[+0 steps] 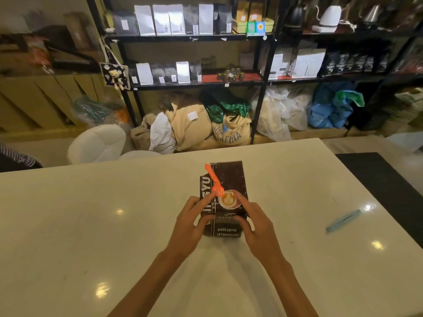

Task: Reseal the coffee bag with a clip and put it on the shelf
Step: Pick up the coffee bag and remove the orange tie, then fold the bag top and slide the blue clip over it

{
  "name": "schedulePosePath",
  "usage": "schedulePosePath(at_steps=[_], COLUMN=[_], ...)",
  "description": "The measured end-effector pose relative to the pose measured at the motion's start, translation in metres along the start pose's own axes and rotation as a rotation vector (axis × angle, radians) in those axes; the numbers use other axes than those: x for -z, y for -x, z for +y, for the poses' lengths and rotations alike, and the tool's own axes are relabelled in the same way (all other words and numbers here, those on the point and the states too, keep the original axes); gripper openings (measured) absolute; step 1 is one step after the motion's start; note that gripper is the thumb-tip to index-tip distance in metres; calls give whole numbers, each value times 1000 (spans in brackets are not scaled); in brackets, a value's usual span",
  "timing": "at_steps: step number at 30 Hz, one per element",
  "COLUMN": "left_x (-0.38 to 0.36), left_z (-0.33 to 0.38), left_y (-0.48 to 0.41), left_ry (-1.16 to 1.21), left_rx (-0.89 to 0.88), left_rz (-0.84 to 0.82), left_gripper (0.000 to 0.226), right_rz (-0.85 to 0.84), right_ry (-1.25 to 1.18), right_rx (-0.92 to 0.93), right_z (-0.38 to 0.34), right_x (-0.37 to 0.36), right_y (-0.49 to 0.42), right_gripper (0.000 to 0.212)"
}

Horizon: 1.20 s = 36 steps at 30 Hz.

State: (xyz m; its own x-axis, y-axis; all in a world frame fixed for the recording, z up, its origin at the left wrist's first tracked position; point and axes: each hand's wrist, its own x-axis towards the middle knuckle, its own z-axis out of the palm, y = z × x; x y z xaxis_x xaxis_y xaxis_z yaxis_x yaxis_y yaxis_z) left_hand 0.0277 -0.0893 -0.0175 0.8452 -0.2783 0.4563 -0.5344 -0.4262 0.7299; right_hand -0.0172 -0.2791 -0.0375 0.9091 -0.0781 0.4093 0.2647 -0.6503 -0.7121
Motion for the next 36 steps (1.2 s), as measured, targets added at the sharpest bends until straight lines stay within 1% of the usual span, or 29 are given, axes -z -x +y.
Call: schedulePosePath(at_steps=[2, 3, 4, 6, 8, 11, 13, 14, 15, 17, 18, 20, 22, 24, 25, 26, 27, 29, 30, 32, 33, 34, 36], left_x=[0, -1, -2, -4, -7, -6, -13, -18, -24, -34, -40, -50, -57, -62, -62, -62, -62, -61, -61, -65, -68, -70, -76], left_z=[-1, -5, -9, -10, -3, 24, 41, 46, 51, 57, 59, 63, 69, 71, 69, 67, 64, 60, 60, 61, 62, 61, 54], left_y=[-4, -6, -8, -14, -22, -32, -36, -38, -39, -38, -36, -28, -22, -26, -30, -34, -38, -42, -42, -38, -34, -30, -22], left_ry=[-32, -54, -70, -31, 95, 334, 397, 403, 403, 412, 428, 462, 449, 353, 299, 257, 231, 208, 206, 259, 297, 323, 343], left_rx=[-4, -6, 17, 104, 167, 264, 328, 373, 420, 482, 493, 509, 517, 476, 452, 438, 437, 447, 448, 464, 485, 506, 538], left_rz=[20, 30, 41, 43, 15, -25, 63, 121, 170, 215, 209, 181, 154, 119, 100, 91, 92, 123, 134, 155, 180, 211, 239], left_gripper=[56, 51, 44, 22, 11, 12, 10, 11, 14, 17, 17, 16, 18, 23, 25, 26, 26, 26, 26, 25, 24, 23, 24], right_rz=[75, 117, 146, 155, 114, 89, 109, 119, 124, 156, 188, 259, 355, 420, 423, 391, 324, 179, 160, 213, 213, 179, 50], right_ry=[100, 137, 143, 69, -69, -385, -536, -568, -580, -474, -384, -260, -254, -310, -372, -441, -493, -454, -385, -279, -248, -232, -264], right_rx=[34, 22, -32, -146, -225, -305, -357, -384, -412, -439, -437, -450, -477, -519, -553, -575, -589, -598, -596, -582, -581, -586, -624], right_z=[3, 3, 2, 3, 2, -16, -34, -41, -48, -53, -50, -44, -36, -30, -28, -26, -26, -27, -26, -25, -24, -22, -13], right_x=[3, 4, 5, 8, 13, 30, 36, 34, 31, 25, 25, 30, 32, 33, 33, 34, 35, 35, 33, 32, 33, 35, 47], right_y=[-3, -6, -9, -18, -30, -45, -50, -51, -51, -49, -48, -45, -41, -37, -35, -31, -27, -16, -10, -3, -2, -3, -5], right_gripper=[47, 43, 38, 33, 29, 23, 16, 13, 15, 27, 29, 24, 22, 31, 35, 36, 36, 43, 47, 35, 34, 38, 52])
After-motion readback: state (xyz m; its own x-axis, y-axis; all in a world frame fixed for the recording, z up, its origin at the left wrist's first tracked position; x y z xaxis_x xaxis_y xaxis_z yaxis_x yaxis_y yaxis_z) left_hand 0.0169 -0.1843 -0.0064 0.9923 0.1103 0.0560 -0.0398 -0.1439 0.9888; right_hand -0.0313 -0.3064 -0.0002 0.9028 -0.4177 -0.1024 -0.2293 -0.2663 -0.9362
